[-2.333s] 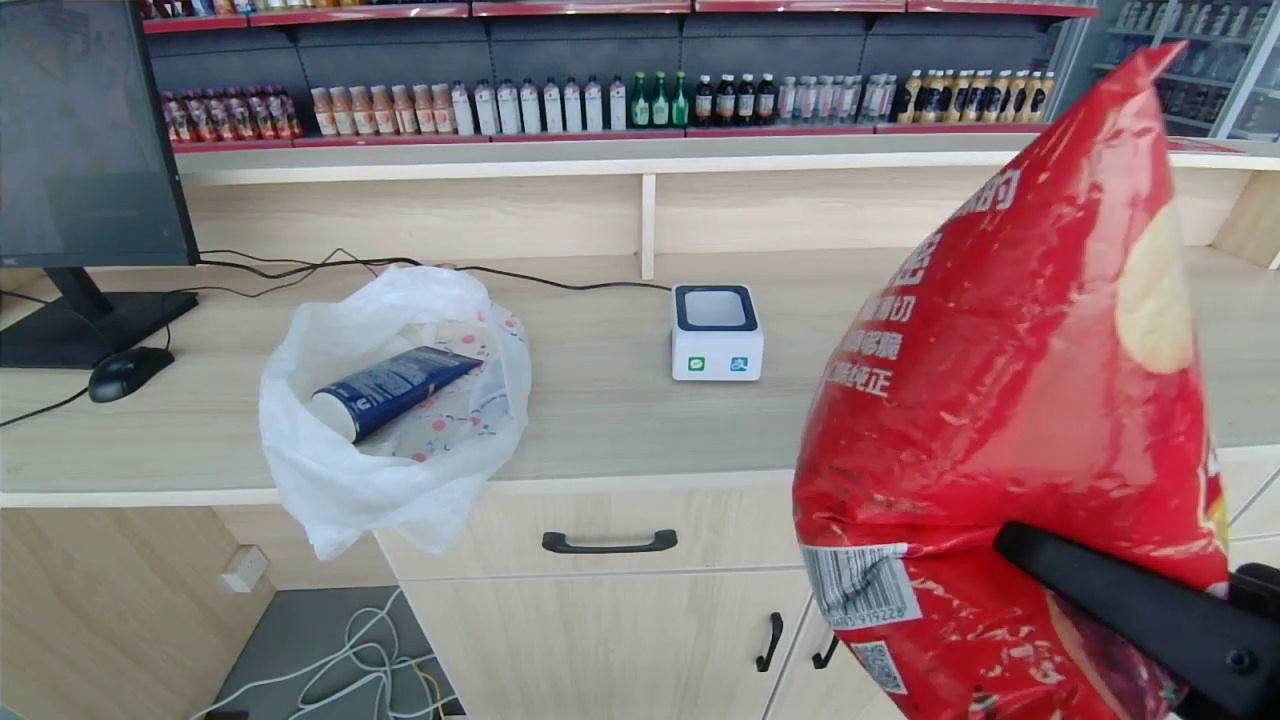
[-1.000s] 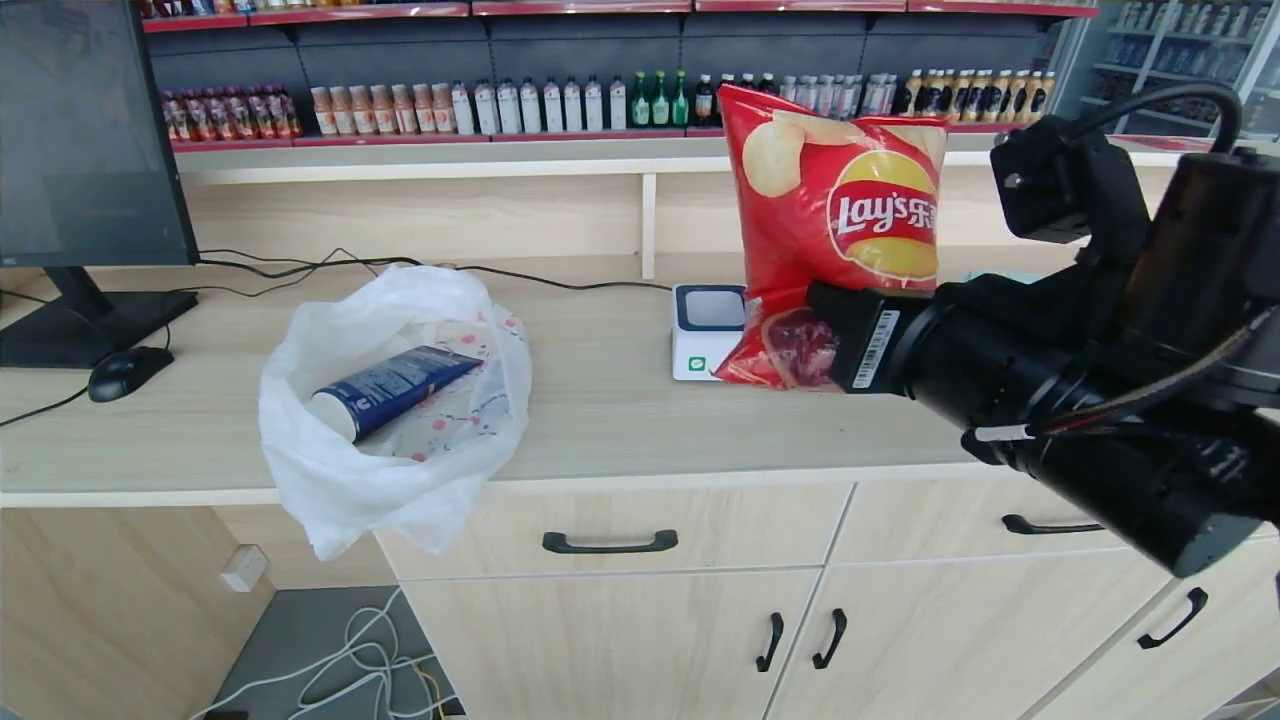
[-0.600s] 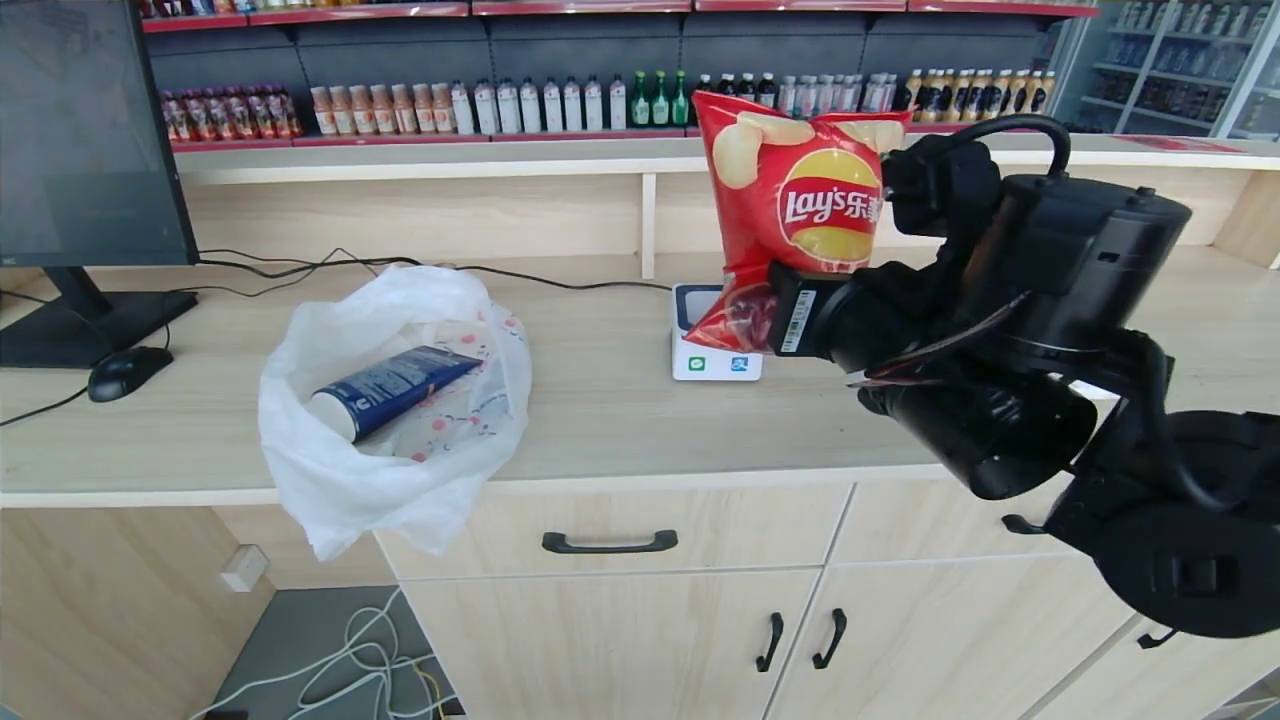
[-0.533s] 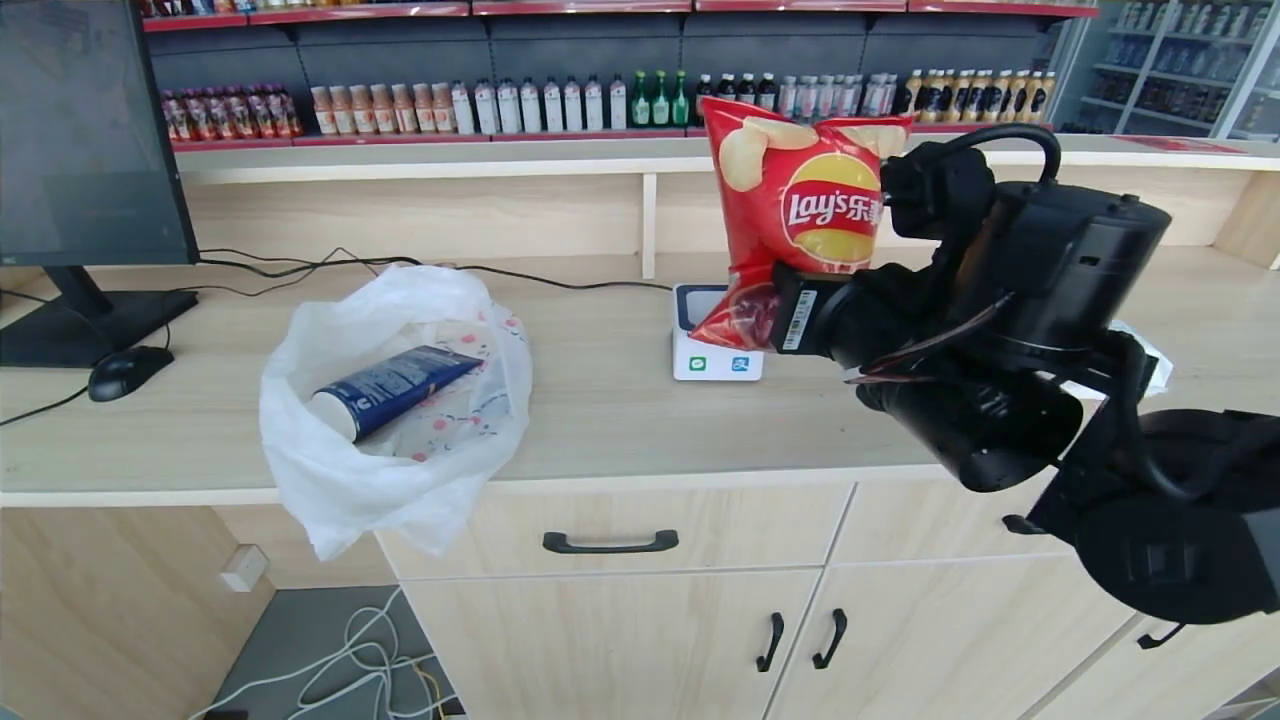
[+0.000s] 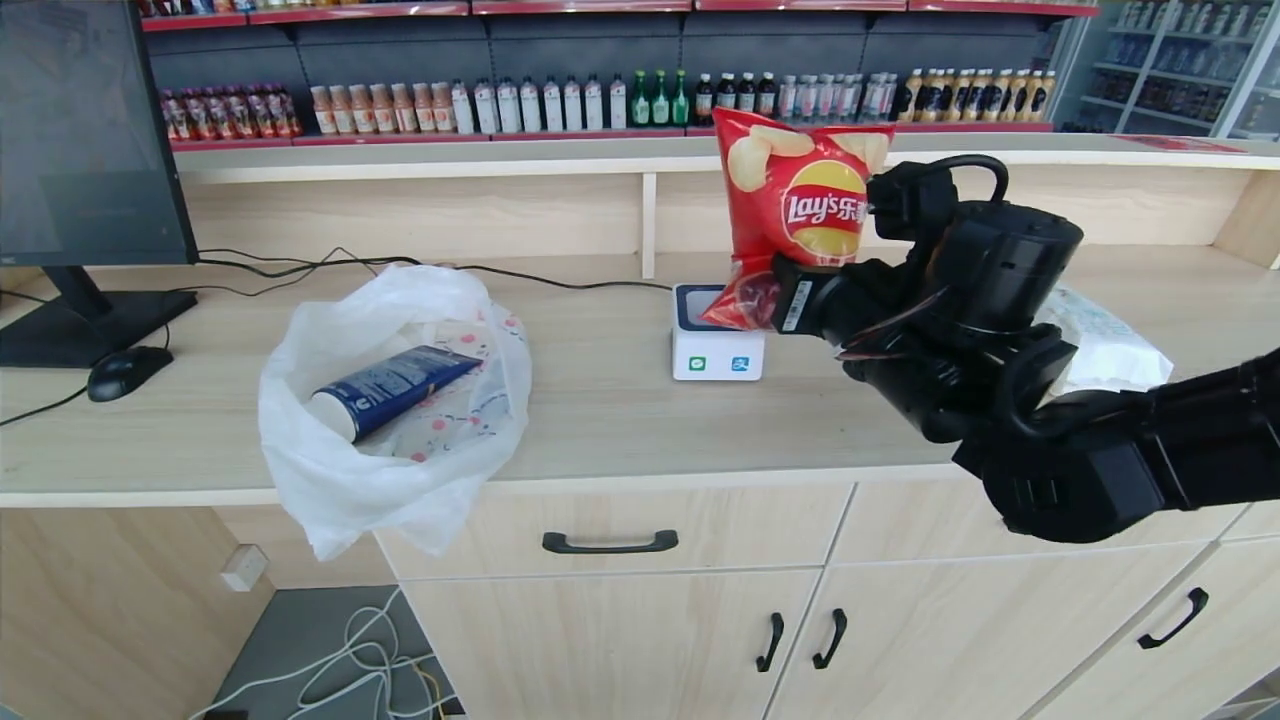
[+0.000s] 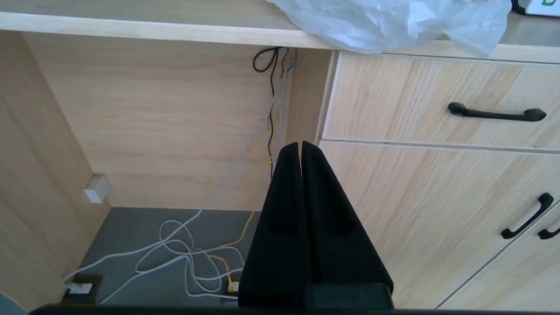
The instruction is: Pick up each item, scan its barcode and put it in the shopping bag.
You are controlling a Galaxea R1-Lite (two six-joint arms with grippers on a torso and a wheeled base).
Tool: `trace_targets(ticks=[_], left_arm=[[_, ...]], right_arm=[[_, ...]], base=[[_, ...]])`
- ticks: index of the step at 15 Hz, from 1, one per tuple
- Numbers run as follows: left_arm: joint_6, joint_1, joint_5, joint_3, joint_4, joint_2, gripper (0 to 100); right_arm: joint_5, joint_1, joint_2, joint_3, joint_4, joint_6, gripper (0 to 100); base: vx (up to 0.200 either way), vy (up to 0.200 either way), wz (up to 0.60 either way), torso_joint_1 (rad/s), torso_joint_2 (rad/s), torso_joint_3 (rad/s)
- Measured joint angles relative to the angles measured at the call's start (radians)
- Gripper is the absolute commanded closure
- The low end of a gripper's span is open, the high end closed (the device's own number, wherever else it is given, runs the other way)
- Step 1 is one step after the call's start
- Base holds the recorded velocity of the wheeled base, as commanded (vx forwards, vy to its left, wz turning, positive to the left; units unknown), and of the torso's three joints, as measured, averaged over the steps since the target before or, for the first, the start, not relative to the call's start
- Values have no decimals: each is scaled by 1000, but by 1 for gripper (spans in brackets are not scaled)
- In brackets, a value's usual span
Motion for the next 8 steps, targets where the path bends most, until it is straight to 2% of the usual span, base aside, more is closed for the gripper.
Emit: trace_targets(ticks=[8], left_arm=[[1, 0, 0, 0, 0, 0, 100]], right_arm=[[6, -16, 66, -7, -25, 1, 100]], base=[[0, 0, 0, 0, 0, 0]])
